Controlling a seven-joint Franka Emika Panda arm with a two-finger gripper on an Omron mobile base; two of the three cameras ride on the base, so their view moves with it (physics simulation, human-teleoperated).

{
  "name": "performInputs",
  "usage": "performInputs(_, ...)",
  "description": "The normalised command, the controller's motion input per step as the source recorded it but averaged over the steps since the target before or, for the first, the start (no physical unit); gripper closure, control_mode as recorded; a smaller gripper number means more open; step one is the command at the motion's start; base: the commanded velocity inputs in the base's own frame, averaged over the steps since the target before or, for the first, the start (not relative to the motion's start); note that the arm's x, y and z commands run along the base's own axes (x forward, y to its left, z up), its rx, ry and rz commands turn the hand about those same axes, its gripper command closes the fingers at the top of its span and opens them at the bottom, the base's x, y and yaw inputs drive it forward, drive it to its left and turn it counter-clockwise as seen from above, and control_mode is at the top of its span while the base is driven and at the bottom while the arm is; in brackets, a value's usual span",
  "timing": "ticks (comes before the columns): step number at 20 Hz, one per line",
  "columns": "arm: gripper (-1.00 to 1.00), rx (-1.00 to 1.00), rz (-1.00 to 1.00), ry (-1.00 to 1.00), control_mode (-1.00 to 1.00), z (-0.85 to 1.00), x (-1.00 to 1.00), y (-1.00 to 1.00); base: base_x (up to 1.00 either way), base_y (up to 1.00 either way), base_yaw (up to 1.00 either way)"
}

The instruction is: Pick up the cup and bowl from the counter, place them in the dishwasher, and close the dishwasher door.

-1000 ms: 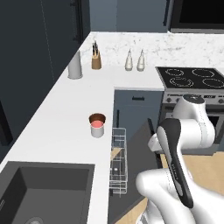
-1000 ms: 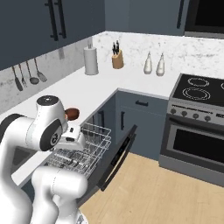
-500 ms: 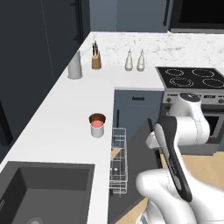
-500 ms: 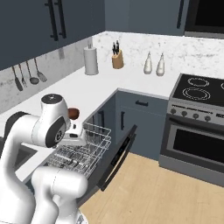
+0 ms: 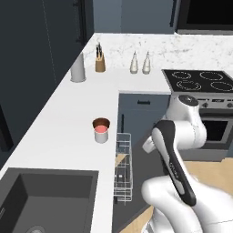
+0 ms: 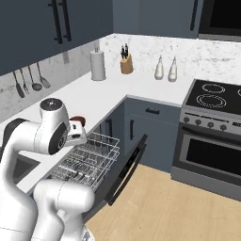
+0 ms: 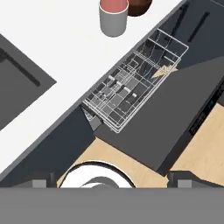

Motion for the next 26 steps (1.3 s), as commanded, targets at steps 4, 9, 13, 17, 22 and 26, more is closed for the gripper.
performInputs(4, -1.0, -0.06, 0.16, -0.08, -1.0, 0.0, 0.3, 0.54, 0.0, 0.0, 0.0)
performInputs(9, -1.0, -0.03, 0.03, 0.01, -1.0, 0.0, 0.36, 0.28, 0.0, 0.0, 0.0)
performInputs(13, -1.0, 0.0, 0.0, 0.16, -1.0, 0.02, 0.28, 0.08, 0.0, 0.0, 0.0)
performInputs(17, -1.0, 0.0, 0.0, 0.18, -1.0, 0.0, 0.23, 0.23, 0.0, 0.0, 0.0)
performInputs(22, -1.0, 0.0, 0.0, 0.06, -1.0, 0.0, 0.38, 0.18, 0.0, 0.0, 0.0)
performInputs(26, -1.0, 0.0, 0.0, 0.0, -1.0, 0.0, 0.45, 0.06, 0.0, 0.0, 0.0)
